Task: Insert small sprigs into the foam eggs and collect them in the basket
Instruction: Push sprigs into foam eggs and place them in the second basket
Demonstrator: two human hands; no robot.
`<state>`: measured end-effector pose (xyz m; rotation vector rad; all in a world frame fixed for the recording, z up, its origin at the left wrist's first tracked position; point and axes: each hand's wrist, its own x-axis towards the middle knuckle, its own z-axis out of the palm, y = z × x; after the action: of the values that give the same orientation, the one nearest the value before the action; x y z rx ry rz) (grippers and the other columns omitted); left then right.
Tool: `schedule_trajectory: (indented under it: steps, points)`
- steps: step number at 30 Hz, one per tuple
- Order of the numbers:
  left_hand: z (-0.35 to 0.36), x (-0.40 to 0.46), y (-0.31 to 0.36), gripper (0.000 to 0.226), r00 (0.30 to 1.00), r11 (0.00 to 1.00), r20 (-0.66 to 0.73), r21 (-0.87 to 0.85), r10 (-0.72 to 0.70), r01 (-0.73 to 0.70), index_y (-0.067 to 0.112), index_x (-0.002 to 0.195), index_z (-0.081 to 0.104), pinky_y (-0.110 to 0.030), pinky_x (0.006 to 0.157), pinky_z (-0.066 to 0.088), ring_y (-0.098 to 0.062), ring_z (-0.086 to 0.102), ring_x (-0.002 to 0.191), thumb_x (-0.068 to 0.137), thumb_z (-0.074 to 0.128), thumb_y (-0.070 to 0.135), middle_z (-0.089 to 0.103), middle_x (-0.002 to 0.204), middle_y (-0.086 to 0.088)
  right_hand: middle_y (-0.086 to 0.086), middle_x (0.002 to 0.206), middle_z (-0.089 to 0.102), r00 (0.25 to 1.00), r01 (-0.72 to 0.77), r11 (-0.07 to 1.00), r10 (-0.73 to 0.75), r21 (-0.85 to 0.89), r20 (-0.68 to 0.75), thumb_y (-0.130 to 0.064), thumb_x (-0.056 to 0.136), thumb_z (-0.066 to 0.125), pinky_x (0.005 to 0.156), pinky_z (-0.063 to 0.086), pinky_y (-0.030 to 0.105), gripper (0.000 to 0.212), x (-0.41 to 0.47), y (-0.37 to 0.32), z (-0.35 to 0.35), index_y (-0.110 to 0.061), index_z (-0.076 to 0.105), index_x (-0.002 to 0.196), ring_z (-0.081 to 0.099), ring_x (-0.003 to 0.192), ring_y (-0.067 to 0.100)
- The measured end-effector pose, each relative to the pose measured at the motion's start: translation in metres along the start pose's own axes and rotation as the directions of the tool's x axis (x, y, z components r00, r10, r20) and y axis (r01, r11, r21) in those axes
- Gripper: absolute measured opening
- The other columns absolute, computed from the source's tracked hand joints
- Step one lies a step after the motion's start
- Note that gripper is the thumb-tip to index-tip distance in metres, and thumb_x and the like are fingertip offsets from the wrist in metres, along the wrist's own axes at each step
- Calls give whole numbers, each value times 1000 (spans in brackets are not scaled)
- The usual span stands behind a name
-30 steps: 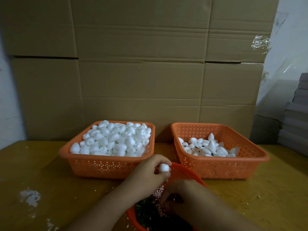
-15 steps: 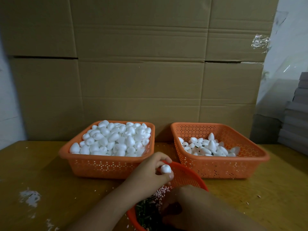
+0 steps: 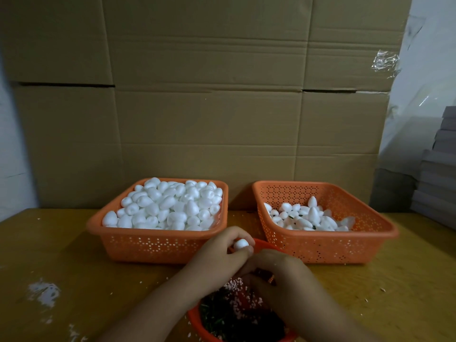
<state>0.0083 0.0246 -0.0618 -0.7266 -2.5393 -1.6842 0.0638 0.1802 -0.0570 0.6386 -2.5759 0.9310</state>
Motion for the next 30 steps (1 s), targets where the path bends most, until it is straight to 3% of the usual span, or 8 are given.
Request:
schedule_trajectory:
  steps: [4,7,14,21,27,30]
  points:
    - [-4,-3,11,20,999,998,51,-66,-4,7,35,74,62,-27,65,48,-8,58,66,81,48,23,57,68,7,-14,85,65,947,44,996,-16,80,-322,-4,80,74,68,48,17,32,-3,3,3,-35,68,87,62,82,2]
    - [-2,-4,13,15,995,998,98,-57,33,-27,36,74,61,-31,64,41,-9,51,62,75,48,29,51,62,8,-16,84,67,905,44,988,24,150,-424,-2,80,75,68,46,12,30,-3,1,4,-32,71,83,63,80,3]
    - [-2,-6,17,9,977,995,197,30,85,-92,34,80,60,-35,68,45,-7,53,66,79,54,40,51,64,15,-13,77,70,884,-61,926,223,373,-410,-6,84,71,71,55,35,24,-1,2,0,-30,71,81,66,76,10]
    - [-7,-7,21,10,967,985,215,73,136,-155,30,85,63,-20,66,44,4,53,64,93,62,24,58,68,21,-10,76,69,869,-54,906,250,420,-427,-6,85,70,63,47,13,25,0,4,-3,-31,70,83,65,72,8]
    - [-7,-6,20,20,971,976,162,100,174,-191,37,79,61,-18,63,40,6,51,61,95,61,25,56,64,22,-7,80,69,901,-96,860,289,502,-323,-17,85,71,67,50,22,14,1,4,-2,-30,69,88,66,73,8]
    - [-8,-6,19,7,975,978,132,81,178,-190,35,88,62,-20,62,43,5,52,64,91,57,32,56,67,20,-6,76,71,895,-98,855,299,509,-330,-15,85,71,68,47,25,12,1,4,-2,-25,72,78,65,71,6]
